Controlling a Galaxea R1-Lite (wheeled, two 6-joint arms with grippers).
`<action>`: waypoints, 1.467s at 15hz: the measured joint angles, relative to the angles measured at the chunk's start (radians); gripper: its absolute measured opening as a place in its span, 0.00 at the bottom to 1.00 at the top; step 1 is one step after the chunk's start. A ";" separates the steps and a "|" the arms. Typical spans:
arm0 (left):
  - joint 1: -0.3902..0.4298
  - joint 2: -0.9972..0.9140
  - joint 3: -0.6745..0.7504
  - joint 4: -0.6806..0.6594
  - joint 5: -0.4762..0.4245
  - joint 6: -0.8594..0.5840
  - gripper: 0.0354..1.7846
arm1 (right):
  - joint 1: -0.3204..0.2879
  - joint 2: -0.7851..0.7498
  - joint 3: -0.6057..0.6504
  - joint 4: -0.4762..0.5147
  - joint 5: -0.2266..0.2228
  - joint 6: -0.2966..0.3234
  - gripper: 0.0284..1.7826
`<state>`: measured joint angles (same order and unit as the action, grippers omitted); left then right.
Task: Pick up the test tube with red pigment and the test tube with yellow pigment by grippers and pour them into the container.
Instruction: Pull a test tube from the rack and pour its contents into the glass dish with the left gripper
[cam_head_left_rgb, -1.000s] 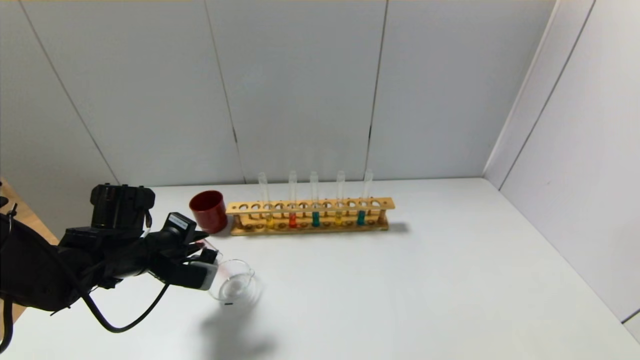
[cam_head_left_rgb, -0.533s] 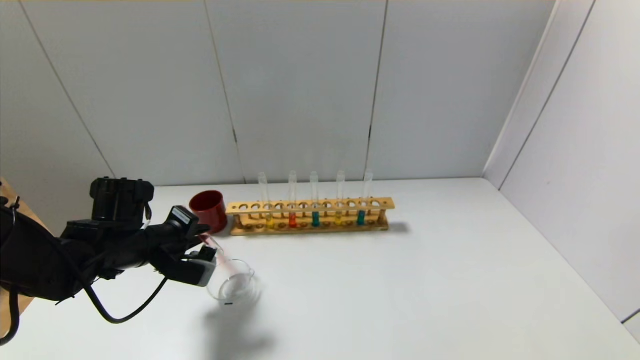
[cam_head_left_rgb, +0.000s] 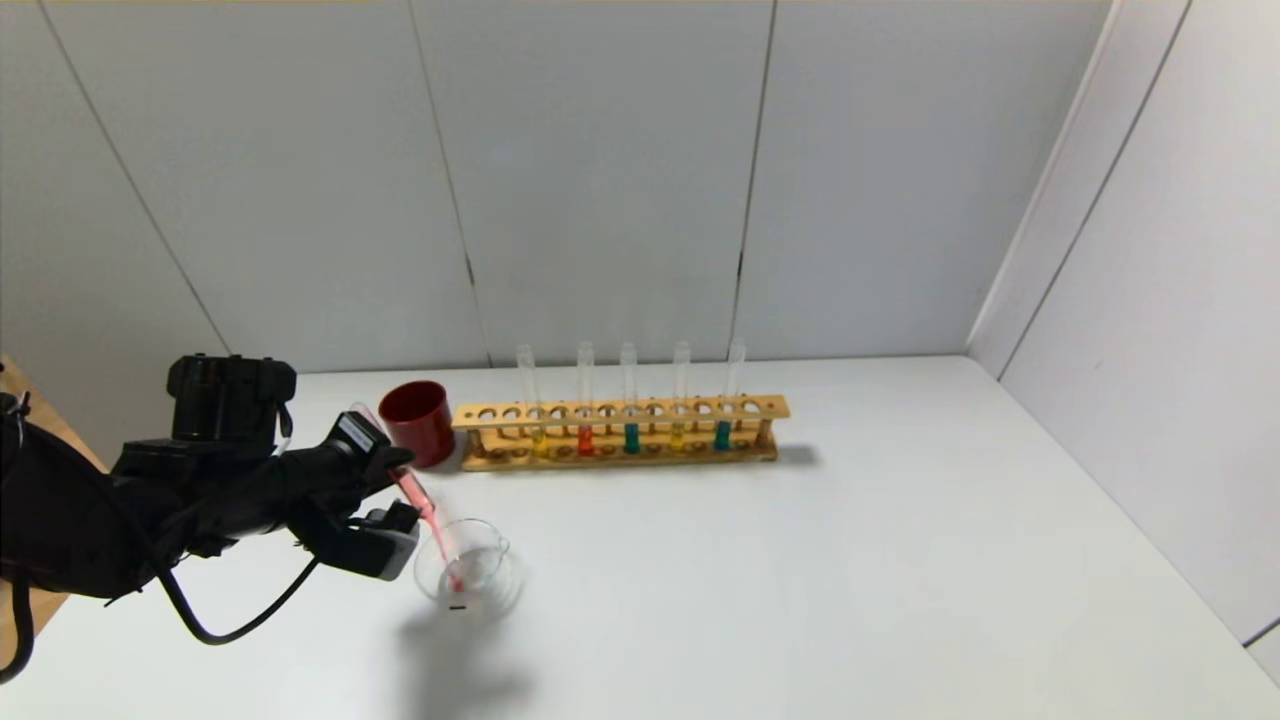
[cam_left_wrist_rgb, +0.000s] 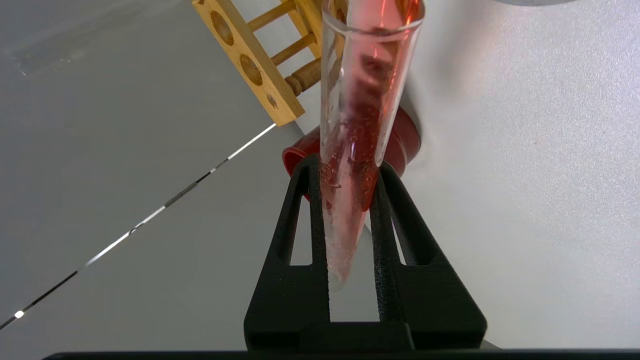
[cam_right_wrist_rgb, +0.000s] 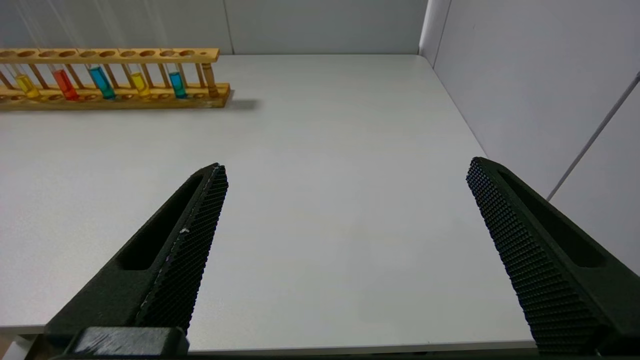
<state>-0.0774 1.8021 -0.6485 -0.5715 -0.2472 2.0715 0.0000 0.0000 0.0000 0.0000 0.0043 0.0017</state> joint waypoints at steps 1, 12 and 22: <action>0.000 0.003 0.000 0.000 0.000 0.000 0.15 | 0.000 0.000 0.000 0.000 0.000 0.000 0.98; 0.001 0.032 -0.033 0.004 -0.045 0.089 0.15 | 0.000 0.000 0.000 0.000 0.000 0.000 0.98; 0.000 0.007 -0.051 0.017 -0.049 0.210 0.15 | 0.000 0.000 0.000 0.000 0.000 0.000 0.98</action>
<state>-0.0779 1.8094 -0.6998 -0.5540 -0.2957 2.2817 0.0000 0.0000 0.0000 0.0000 0.0043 0.0017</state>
